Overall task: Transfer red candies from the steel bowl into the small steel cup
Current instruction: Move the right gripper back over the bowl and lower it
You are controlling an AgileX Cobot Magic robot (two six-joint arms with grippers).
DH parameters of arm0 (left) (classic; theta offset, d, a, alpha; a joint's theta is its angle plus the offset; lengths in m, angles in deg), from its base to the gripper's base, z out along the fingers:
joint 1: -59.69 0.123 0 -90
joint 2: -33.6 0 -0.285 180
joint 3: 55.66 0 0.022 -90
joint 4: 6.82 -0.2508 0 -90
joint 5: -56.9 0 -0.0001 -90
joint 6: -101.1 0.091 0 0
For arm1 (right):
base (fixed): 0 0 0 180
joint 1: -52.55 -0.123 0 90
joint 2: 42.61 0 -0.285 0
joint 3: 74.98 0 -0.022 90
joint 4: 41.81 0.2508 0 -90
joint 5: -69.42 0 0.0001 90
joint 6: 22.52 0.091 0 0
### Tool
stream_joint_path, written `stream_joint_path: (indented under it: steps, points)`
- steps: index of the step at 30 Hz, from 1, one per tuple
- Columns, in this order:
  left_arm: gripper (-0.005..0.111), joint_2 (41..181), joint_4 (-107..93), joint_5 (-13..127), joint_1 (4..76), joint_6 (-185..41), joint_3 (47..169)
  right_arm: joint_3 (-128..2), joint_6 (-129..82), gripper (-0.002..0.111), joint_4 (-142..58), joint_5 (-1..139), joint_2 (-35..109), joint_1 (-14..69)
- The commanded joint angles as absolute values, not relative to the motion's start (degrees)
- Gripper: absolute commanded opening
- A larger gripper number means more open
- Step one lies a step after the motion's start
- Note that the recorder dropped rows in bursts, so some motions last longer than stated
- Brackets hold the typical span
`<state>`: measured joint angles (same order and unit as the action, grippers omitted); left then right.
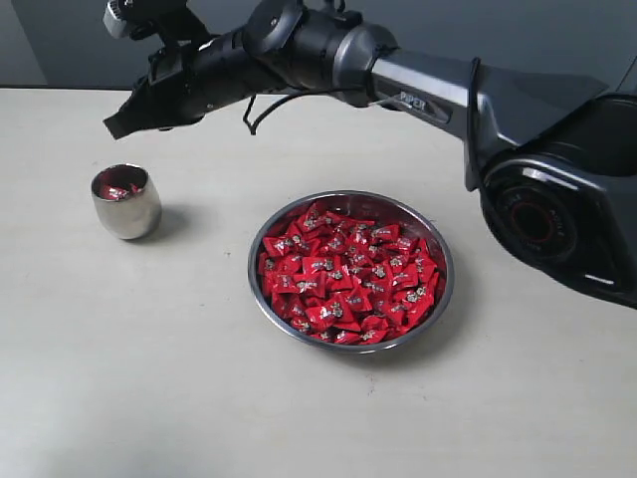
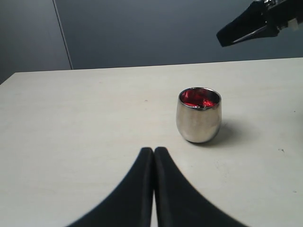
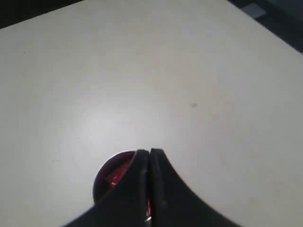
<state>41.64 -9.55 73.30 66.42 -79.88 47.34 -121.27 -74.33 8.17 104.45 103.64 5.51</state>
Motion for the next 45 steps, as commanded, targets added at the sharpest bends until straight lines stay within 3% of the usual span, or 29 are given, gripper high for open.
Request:
stream_joint_path:
  steps: [1,7,16,28,36,45]
  points:
    - [0.0,41.39,-9.42,73.21,66.45,-80.02,47.12,-121.49,-70.22,-0.001,4.61,106.34,101.25,7.61]
    - [0.0,41.39,-9.42,73.21,66.45,-80.02,47.12,-119.24,-66.67,-0.001,4.22,105.4,97.42,11.21]
    - [0.0,41.39,-9.42,73.21,66.45,-80.02,47.12,-89.16,-77.0,-0.001,9.21,86.84,80.0,15.63]
    - [0.0,41.39,-9.42,73.21,66.45,-80.02,47.12,-65.66,-87.61,-0.001,12.02,87.79,66.24,27.37]
    - [0.0,41.39,-9.42,73.21,66.45,-80.02,47.12,-61.23,-87.61,-0.001,1.52,103.63,63.08,28.52]
    - [0.0,41.39,-9.42,73.21,66.45,-80.02,47.12,-60.74,-78.14,-0.001,3.0,103.05,65.5,28.52]
